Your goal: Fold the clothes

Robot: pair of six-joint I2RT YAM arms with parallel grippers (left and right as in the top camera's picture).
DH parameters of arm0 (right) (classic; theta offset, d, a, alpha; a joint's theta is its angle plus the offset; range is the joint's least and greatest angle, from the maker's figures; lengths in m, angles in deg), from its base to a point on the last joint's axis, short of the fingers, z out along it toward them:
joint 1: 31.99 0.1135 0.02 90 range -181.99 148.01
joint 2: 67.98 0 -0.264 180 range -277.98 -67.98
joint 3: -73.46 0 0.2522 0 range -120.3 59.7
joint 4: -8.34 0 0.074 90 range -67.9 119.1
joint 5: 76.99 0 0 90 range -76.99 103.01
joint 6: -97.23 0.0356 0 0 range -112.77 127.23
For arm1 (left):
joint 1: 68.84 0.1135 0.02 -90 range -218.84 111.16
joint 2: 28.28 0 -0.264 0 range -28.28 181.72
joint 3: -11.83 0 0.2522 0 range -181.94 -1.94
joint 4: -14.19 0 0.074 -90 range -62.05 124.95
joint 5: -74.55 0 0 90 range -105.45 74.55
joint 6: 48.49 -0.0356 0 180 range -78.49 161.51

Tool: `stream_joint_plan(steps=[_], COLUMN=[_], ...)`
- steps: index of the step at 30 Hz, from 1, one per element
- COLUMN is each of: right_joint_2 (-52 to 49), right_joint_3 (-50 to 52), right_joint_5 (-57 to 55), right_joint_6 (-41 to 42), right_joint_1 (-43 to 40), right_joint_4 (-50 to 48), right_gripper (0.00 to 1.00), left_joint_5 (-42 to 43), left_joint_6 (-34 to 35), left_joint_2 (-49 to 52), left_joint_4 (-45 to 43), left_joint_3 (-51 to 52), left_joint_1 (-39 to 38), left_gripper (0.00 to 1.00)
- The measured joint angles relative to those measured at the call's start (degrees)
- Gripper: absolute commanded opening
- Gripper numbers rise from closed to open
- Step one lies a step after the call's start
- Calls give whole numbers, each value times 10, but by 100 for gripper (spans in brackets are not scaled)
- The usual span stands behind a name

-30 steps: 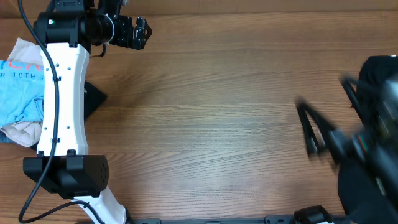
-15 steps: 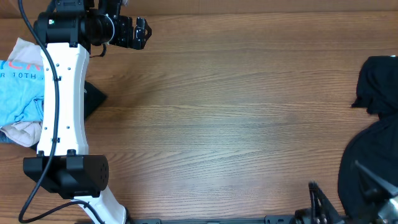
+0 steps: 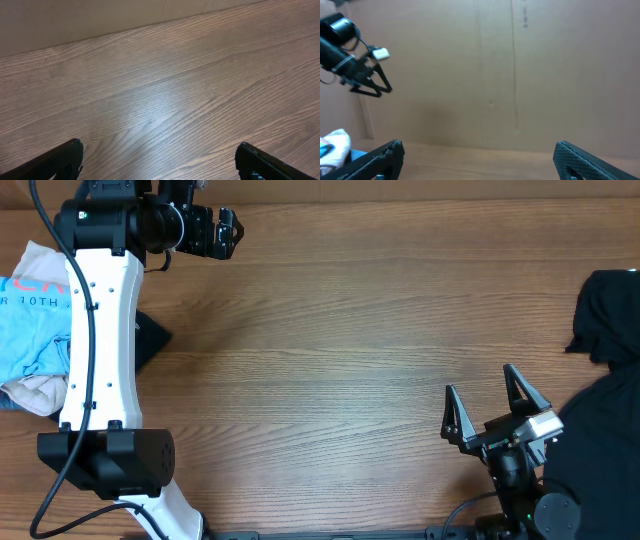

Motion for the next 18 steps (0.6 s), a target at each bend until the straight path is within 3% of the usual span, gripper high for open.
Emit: stream_joint_plan(steps=[5, 12, 18], right_joint_2=[0, 1, 1], right_joint_3=[36, 38, 38], right_joint_5=[-42, -54, -55], right_joint_6=[0, 0, 0], right_joint_1=[0, -4, -4], right_joint_4=[5, 130, 151], right_gripper=[100, 100, 100], left_joint_5=[0, 0, 0], left_joint_6=[0, 0, 0], left_joint_2=[0, 0, 0], left_joint_4=[0, 0, 0], left_joint_3=[0, 0, 0], left_joint_1=[0, 0, 0], left_gripper=[100, 100, 100])
